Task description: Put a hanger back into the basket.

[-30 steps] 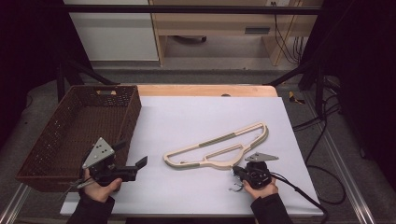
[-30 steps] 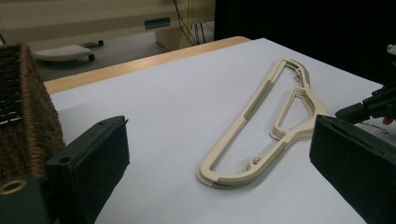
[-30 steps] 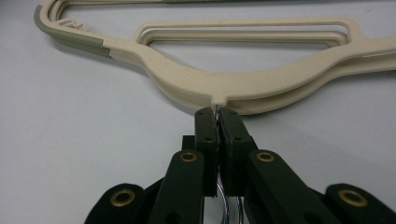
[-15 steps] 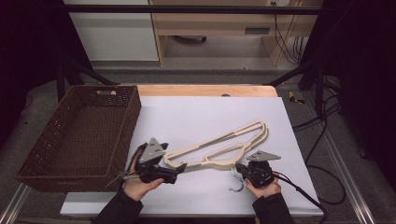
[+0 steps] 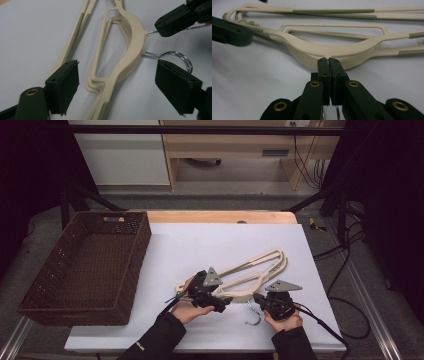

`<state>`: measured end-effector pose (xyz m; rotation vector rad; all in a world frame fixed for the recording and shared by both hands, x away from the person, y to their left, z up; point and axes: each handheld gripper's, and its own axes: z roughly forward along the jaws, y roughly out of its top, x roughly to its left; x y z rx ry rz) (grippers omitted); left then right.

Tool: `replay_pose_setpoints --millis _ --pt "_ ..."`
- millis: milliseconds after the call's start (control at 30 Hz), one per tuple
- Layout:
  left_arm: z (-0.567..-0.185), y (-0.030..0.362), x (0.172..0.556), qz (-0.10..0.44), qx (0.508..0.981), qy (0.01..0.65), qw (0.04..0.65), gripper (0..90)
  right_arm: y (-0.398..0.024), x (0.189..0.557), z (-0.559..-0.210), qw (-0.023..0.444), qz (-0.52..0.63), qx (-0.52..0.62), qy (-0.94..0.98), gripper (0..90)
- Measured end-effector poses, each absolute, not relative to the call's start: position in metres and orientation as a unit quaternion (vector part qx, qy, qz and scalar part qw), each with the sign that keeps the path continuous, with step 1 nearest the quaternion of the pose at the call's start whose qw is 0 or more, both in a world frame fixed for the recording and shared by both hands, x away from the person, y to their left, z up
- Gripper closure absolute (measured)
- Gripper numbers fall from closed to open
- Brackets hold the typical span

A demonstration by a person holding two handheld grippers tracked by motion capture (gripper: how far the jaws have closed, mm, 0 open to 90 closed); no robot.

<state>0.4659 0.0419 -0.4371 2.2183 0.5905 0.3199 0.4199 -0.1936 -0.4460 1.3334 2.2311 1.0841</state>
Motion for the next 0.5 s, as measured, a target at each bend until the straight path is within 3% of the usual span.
replay_pose_setpoints --millis 500 --pt "-0.458 -0.007 0.475 0.165 0.916 0.161 0.328 44.3 -0.192 0.418 -0.436 0.166 0.387 0.46 0.782 88.9"
